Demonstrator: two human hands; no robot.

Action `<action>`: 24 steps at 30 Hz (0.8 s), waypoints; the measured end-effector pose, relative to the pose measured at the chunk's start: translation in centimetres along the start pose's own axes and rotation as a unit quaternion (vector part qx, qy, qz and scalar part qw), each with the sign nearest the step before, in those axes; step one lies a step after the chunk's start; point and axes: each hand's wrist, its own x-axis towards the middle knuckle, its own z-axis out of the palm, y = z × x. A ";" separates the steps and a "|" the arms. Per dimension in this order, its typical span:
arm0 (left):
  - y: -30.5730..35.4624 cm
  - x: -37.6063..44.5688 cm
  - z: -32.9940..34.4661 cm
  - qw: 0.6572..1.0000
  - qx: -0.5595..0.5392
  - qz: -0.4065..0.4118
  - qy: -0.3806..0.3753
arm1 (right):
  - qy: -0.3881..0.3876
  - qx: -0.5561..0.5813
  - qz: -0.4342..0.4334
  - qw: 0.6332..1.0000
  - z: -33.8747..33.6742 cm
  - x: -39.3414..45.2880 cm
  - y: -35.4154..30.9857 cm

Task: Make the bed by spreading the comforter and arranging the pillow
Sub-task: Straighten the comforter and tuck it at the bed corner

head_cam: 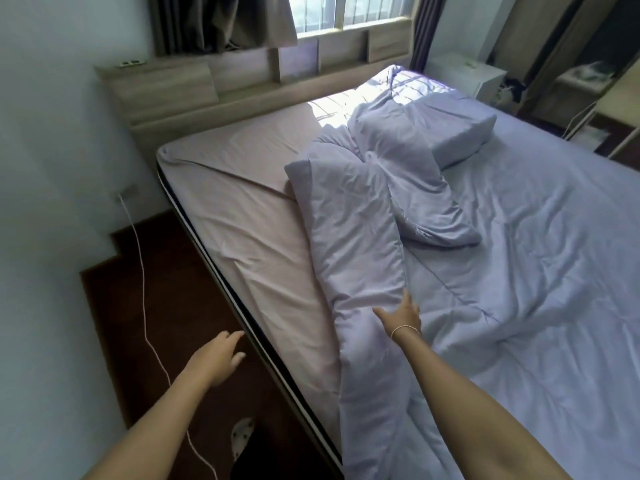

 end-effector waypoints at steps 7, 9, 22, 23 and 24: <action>-11.9 7.9 -7.3 0.999 0.034 -0.030 0.007 | 0.061 0.029 0.148 0.987 1.5 3.4 -5.9; -13.6 10.6 -10.3 0.998 0.066 -0.016 0.018 | 0.056 0.029 0.098 0.993 2.7 3.1 -8.4; 5.4 25.3 -17.9 0.944 0.088 0.310 0.066 | -0.195 -0.068 -0.118 0.971 12.9 -6.1 -15.7; 7.3 25.3 -17.8 0.937 0.093 0.330 0.068 | -0.261 -0.063 -0.102 0.958 12.6 -6.4 -15.7; 8.9 25.4 -17.6 0.929 0.099 0.351 0.070 | -0.314 -0.046 -0.077 0.945 12.4 -6.4 -15.6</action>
